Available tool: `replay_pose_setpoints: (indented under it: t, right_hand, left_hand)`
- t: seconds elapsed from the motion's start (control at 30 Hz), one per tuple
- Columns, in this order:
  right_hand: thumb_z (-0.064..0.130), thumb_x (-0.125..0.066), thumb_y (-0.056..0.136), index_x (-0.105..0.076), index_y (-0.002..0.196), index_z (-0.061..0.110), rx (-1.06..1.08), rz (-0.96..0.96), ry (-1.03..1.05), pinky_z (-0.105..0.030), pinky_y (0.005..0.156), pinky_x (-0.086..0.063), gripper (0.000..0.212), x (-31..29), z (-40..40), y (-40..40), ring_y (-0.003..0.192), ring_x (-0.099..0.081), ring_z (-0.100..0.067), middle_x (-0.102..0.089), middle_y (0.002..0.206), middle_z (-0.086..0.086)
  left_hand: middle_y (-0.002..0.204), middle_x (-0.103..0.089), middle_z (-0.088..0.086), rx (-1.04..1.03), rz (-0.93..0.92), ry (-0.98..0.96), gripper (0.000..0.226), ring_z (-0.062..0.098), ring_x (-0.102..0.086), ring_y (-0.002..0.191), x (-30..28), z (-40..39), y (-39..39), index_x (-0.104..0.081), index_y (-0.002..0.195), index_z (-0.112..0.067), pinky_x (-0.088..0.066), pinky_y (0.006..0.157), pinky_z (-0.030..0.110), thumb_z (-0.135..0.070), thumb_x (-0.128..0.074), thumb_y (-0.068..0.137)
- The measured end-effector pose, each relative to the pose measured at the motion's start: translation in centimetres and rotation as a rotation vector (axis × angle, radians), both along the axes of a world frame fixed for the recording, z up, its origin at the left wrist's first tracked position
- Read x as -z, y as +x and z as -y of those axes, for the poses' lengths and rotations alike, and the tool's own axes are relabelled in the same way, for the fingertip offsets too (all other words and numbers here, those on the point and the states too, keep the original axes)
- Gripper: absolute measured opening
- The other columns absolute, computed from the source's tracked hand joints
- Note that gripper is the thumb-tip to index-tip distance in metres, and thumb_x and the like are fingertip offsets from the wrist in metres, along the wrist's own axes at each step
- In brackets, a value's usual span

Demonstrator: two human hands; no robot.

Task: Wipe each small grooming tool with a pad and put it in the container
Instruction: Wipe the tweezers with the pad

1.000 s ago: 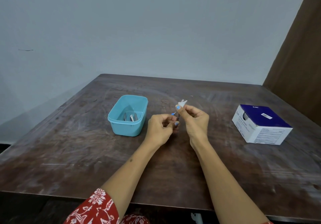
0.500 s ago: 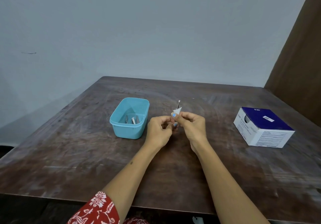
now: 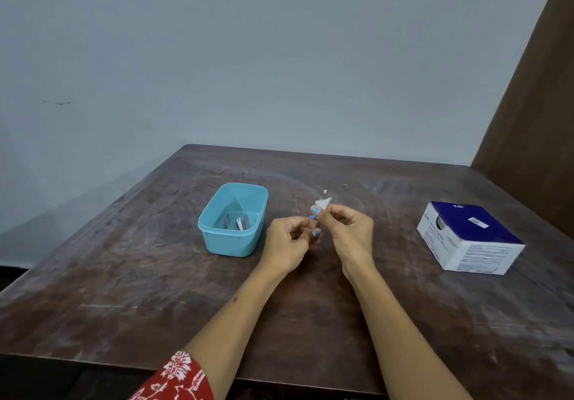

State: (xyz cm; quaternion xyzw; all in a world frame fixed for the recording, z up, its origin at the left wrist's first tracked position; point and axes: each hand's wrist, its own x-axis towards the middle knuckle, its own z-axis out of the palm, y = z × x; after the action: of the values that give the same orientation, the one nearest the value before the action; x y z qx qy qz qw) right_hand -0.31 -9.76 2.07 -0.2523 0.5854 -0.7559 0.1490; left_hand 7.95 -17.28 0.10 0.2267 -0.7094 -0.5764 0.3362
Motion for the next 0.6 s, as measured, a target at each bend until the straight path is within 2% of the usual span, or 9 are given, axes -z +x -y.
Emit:
replay_pose_setpoints:
  t: [0.13, 0.3, 0.47, 0.6]
  right_hand:
    - [0.014, -0.081, 0.071, -0.072, 0.073, 0.009, 0.094, 0.019, -0.096, -0.013, 0.052, -0.047, 0.010, -0.23, 0.00, -0.24, 0.053, -0.059, 0.000, -0.066, 0.055, 0.009]
    - [0.015, -0.079, 0.073, -0.073, 0.068, 0.010, -0.087, -0.041, 0.030, -0.015, 0.052, -0.048, 0.009, 0.09, -0.12, 0.16, 0.053, -0.059, -0.004, -0.067, 0.056, 0.002]
    - [0.017, -0.080, 0.071, -0.074, 0.067, 0.021, 0.094, 0.029, -0.127, -0.013, 0.057, -0.049, 0.009, -0.60, -0.19, -0.59, 0.061, -0.060, 0.000, -0.070, 0.064, 0.007]
    - [0.017, -0.079, 0.071, -0.074, 0.074, 0.013, -0.038, -0.009, -0.008, -0.014, 0.057, -0.049, 0.007, -0.18, -0.13, -0.29, 0.058, -0.060, -0.001, -0.070, 0.063, 0.004]
  left_hand:
    - [0.075, -0.070, 0.004, 0.022, 0.020, -0.006, 0.012, 0.011, -0.069, 0.067, 0.11, -0.21, -0.15, -0.069, 0.095, -0.004, -0.058, 0.068, 0.025, -0.001, -0.062, 0.085]
    - [0.078, -0.070, 0.004, -0.020, -0.013, -0.020, 0.017, 0.011, -0.068, 0.072, 0.10, 0.23, -0.05, -0.070, 0.098, -0.005, -0.059, 0.071, 0.027, 0.002, -0.060, 0.086]
    - [0.076, -0.070, 0.002, 0.038, 0.053, -0.035, 0.016, 0.011, -0.070, 0.069, 0.21, -0.13, -0.19, -0.068, 0.084, -0.018, -0.059, 0.069, 0.026, -0.003, -0.064, 0.084]
    - [0.073, -0.069, 0.003, 0.019, -0.009, 0.002, 0.015, 0.010, -0.068, 0.067, 0.11, 0.01, -0.08, -0.069, 0.088, -0.012, -0.058, 0.068, 0.026, 0.001, -0.062, 0.085]
